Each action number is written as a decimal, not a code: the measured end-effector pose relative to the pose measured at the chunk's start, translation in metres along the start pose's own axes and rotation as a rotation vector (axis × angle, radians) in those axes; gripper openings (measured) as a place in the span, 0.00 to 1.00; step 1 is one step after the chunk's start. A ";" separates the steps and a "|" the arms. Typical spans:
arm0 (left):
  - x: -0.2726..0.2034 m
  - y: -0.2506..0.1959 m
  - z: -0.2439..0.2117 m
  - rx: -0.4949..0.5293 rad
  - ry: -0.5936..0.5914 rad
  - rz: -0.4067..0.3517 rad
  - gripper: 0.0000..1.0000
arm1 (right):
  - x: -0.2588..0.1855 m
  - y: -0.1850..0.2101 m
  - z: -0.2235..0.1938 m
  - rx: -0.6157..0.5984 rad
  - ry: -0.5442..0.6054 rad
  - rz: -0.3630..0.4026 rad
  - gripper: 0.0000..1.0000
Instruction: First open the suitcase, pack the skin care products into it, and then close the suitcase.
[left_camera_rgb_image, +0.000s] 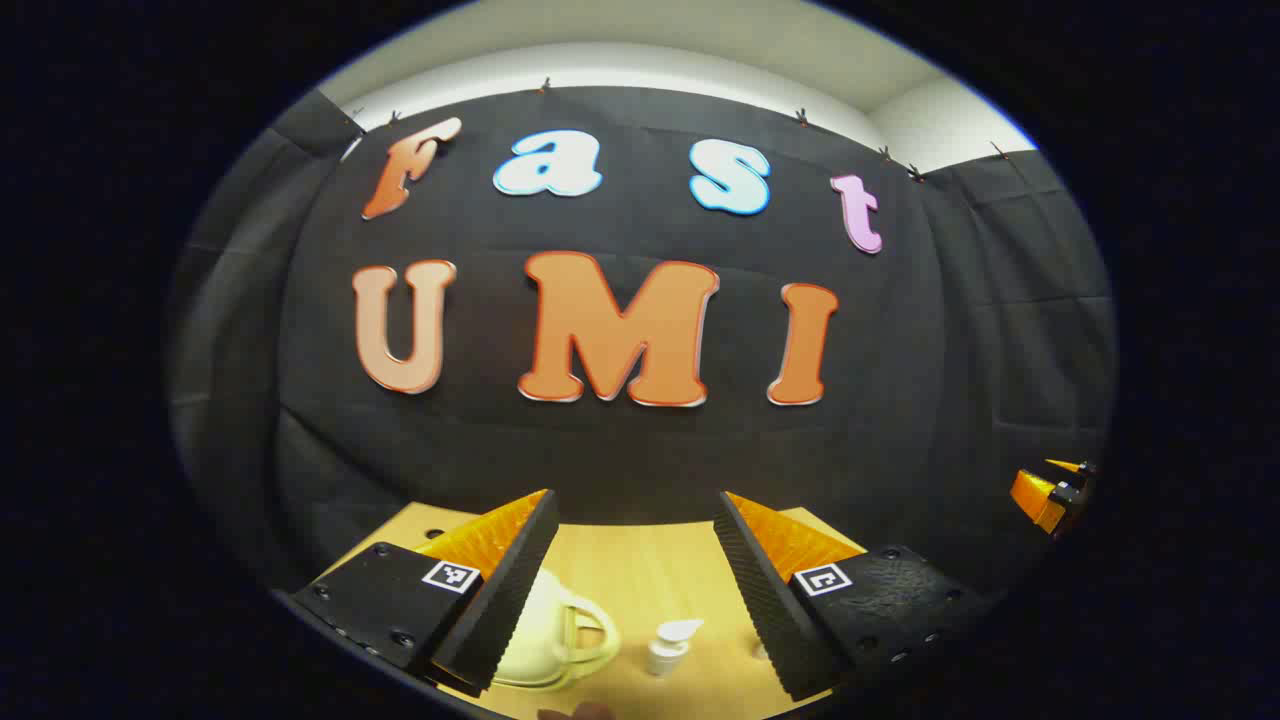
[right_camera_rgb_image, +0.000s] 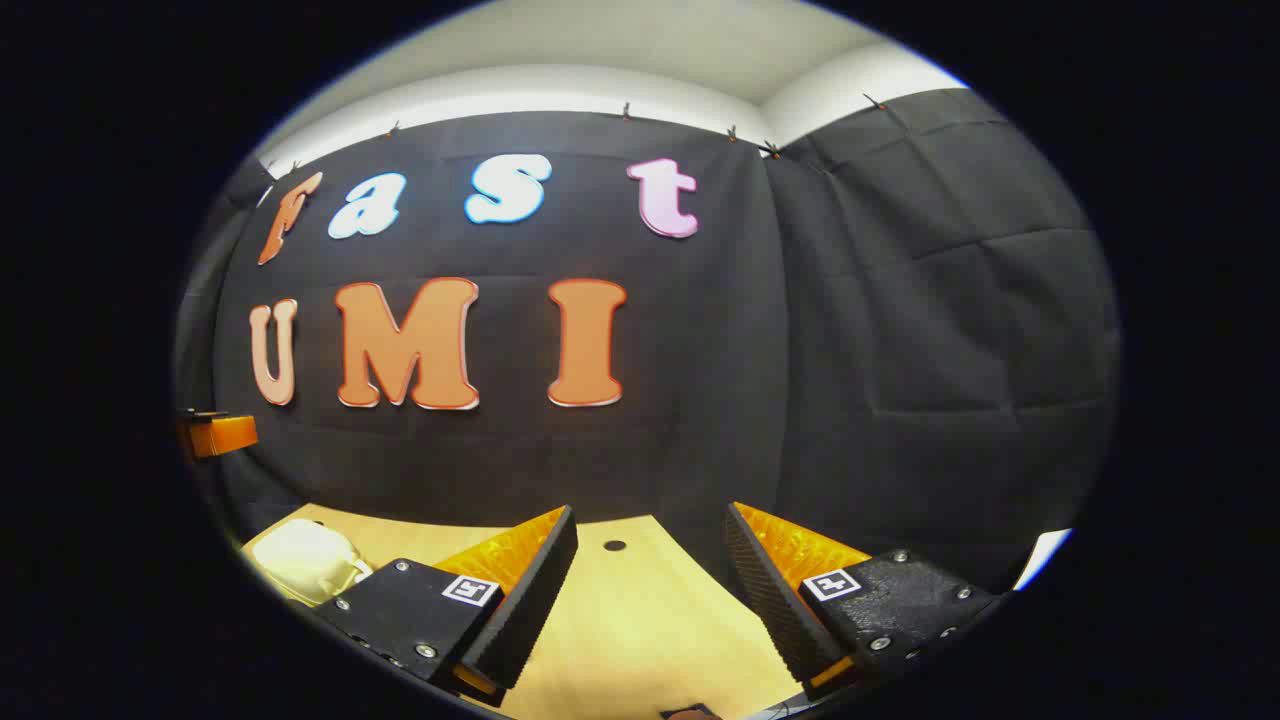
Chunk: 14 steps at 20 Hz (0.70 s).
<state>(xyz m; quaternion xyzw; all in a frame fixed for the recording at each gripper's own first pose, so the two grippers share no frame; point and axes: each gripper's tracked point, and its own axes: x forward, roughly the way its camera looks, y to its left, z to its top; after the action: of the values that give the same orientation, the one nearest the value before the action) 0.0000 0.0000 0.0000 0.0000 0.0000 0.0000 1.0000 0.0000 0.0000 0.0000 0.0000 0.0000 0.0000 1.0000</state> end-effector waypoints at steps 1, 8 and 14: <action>-0.004 0.020 0.000 0.022 -0.009 0.036 0.98 | -0.002 0.023 -0.002 0.006 0.005 0.035 1.00; -0.025 0.086 -0.050 0.052 0.003 0.184 0.96 | 0.000 0.117 -0.044 -0.005 0.096 0.203 0.95; -0.031 0.082 -0.082 0.026 0.060 0.196 0.99 | -0.004 0.145 -0.063 0.033 0.161 0.281 0.95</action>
<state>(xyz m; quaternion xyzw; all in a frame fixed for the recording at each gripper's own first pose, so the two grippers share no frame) -0.0313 0.0822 -0.0819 0.0131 0.0301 0.0981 0.9946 -0.0044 0.1455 -0.0633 0.0166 0.0801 0.1401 0.9868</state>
